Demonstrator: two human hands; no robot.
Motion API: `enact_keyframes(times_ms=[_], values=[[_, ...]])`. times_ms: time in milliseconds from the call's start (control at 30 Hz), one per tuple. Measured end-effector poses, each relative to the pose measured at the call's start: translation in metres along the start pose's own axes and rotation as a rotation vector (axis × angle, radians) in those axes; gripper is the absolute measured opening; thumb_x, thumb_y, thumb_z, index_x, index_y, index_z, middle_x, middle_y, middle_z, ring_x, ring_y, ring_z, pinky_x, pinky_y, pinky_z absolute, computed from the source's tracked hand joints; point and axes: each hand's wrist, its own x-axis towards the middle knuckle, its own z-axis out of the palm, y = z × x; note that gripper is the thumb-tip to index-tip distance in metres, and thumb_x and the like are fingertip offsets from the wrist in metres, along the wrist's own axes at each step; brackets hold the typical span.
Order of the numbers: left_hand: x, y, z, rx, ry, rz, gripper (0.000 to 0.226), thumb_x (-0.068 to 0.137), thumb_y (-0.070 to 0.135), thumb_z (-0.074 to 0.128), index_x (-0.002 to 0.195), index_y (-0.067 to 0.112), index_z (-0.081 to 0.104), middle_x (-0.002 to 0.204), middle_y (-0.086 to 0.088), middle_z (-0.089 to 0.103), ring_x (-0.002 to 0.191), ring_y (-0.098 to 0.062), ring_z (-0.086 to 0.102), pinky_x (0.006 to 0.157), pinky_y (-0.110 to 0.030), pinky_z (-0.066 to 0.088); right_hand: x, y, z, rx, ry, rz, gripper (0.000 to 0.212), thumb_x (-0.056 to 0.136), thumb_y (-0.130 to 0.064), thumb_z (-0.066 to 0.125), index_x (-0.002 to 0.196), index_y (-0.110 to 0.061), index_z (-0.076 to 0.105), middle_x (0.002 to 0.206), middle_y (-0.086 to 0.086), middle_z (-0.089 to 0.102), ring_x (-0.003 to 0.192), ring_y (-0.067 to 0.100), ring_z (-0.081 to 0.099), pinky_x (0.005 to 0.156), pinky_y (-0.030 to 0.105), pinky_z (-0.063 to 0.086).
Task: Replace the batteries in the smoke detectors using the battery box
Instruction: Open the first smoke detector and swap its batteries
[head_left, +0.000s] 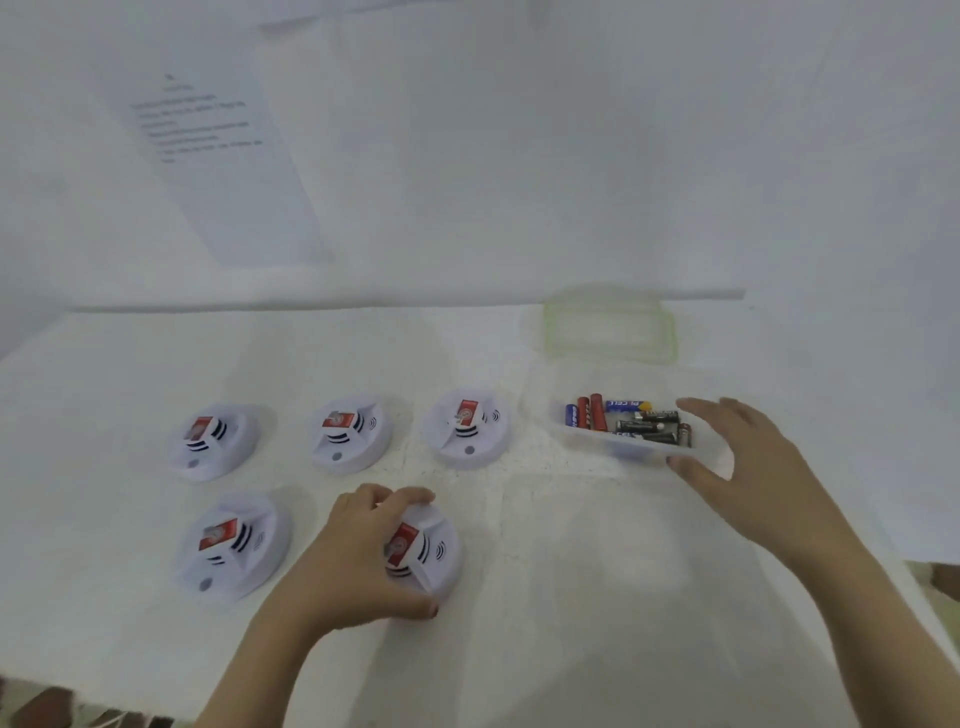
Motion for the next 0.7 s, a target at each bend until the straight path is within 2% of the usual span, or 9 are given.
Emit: enact_keyframes(times_ms=[67, 133, 200, 300, 433, 500, 567, 600, 700], values=[[0.003, -0.004, -0.002, -0.038, -0.001, 0.038, 0.088, 0.049, 0.053, 0.075, 0.127, 0.052, 0.033, 0.113, 0.028, 0.033, 0.11, -0.003, 0.037, 0.077, -0.01, 0.036, 0.004, 0.002, 0.001, 0.002, 0.023, 0.011, 0.027, 0.086, -0.019, 0.066, 0.112, -0.025, 0.066, 0.147, 0.01, 0.037, 0.137, 0.02, 0.032, 0.105, 0.028, 0.026], [0.003, -0.013, -0.009, -0.119, 0.009, 0.089, 0.084, 0.045, 0.057, 0.073, 0.12, 0.054, 0.036, 0.116, 0.027, 0.038, 0.111, 0.0, 0.042, 0.08, -0.012, 0.039, 0.005, 0.002, 0.003, -0.011, 0.065, 0.027, 0.016, 0.084, -0.015, 0.068, 0.099, -0.022, 0.071, 0.145, 0.012, 0.041, 0.137, 0.022, 0.035, 0.107, 0.03, 0.025], [0.004, -0.018, -0.014, -0.262, 0.031, 0.129, 0.084, 0.043, 0.055, 0.075, 0.119, 0.051, 0.041, 0.119, 0.023, 0.045, 0.11, 0.005, 0.046, 0.083, -0.013, 0.044, 0.004, 0.0, 0.001, -0.029, 0.061, 0.052, 0.015, 0.084, -0.016, 0.068, 0.098, -0.02, 0.072, 0.146, 0.01, 0.041, 0.137, 0.022, 0.035, 0.108, 0.03, 0.024], [0.003, -0.018, -0.019, -0.459, 0.044, 0.207, 0.086, 0.043, 0.046, 0.081, 0.12, 0.043, 0.045, 0.117, 0.022, 0.052, 0.106, 0.012, 0.05, 0.078, -0.008, 0.047, 0.003, -0.005, 0.0, -0.047, 0.067, 0.07, 0.021, 0.085, -0.015, 0.067, 0.104, -0.021, 0.071, 0.147, 0.012, 0.039, 0.139, 0.022, 0.031, 0.109, 0.029, 0.022], [0.01, -0.016, -0.026, -0.579, 0.053, 0.287, 0.082, 0.044, 0.043, 0.083, 0.115, 0.041, 0.041, 0.115, 0.013, 0.055, 0.102, 0.004, 0.058, 0.079, -0.013, 0.05, -0.01, -0.024, 0.015, -0.049, 0.181, 0.02, 0.027, 0.084, -0.017, 0.066, 0.108, -0.029, 0.068, 0.144, 0.014, 0.042, 0.136, 0.028, 0.035, 0.11, 0.038, 0.026], [0.014, -0.013, -0.032, -0.629, 0.064, 0.324, 0.081, 0.045, 0.042, 0.082, 0.114, 0.047, 0.039, 0.118, 0.01, 0.053, 0.105, -0.002, 0.059, 0.081, -0.019, 0.052, -0.02, -0.045, 0.026, -0.007, 0.217, -0.039, 0.025, 0.086, -0.015, 0.064, 0.109, -0.025, 0.069, 0.137, 0.008, 0.048, 0.133, 0.025, 0.037, 0.106, 0.027, 0.024], [0.015, -0.009, -0.036, -0.697, 0.057, 0.392, 0.087, 0.049, 0.035, 0.082, 0.121, 0.056, 0.036, 0.121, 0.004, 0.052, 0.108, -0.011, 0.06, 0.081, -0.024, 0.054, -0.032, -0.07, 0.039, 0.081, 0.262, -0.129, 0.022, 0.089, -0.016, 0.06, 0.107, -0.024, 0.07, 0.123, -0.003, 0.055, 0.127, 0.015, 0.041, 0.097, 0.012, 0.022], [0.014, -0.007, -0.038, -0.725, 0.049, 0.433, 0.093, 0.052, 0.031, 0.081, 0.127, 0.059, 0.033, 0.123, 0.002, 0.052, 0.109, -0.013, 0.06, 0.083, -0.028, 0.055, -0.038, -0.083, 0.047, 0.145, 0.288, -0.166, 0.021, 0.09, -0.019, 0.059, 0.106, -0.025, 0.07, 0.12, -0.006, 0.058, 0.124, 0.01, 0.044, 0.094, 0.009, 0.026], [0.011, -0.002, -0.039, -0.809, 0.059, 0.537, 0.092, 0.059, 0.024, 0.079, 0.137, 0.049, 0.038, 0.134, 0.003, 0.053, 0.118, -0.016, 0.058, 0.092, -0.04, 0.055, -0.051, -0.115, 0.063, 0.45, 0.248, -0.112, 0.022, 0.093, -0.023, 0.057, 0.109, -0.037, 0.063, 0.119, -0.006, 0.061, 0.112, 0.007, 0.056, 0.094, 0.018, 0.043]])
